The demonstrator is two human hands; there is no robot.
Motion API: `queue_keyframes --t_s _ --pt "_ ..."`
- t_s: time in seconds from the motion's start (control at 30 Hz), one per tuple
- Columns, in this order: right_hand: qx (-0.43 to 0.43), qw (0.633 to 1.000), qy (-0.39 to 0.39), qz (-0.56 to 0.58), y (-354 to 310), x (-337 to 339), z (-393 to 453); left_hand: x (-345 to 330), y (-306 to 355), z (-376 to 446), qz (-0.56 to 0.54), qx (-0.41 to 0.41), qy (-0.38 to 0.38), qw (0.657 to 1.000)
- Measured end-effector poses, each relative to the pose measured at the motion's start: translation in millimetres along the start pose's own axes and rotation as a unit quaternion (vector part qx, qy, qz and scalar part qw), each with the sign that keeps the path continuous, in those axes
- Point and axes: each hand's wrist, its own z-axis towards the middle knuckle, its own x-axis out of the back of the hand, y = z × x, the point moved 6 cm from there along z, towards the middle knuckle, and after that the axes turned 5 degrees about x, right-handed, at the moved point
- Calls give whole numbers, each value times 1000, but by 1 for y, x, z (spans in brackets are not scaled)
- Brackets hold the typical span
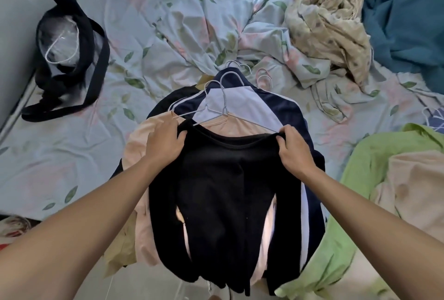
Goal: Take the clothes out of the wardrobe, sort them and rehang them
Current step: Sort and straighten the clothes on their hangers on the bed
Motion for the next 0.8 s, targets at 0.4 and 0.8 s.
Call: queue_keyframes --t_s 0.4,0.8 --pt "29 999 20 30 -39 138 -108 124 75 -174 -67 -37 110 991" --pt "82 988 101 77 -36 380 -335 201 222 -444 -80 -54 173 980"
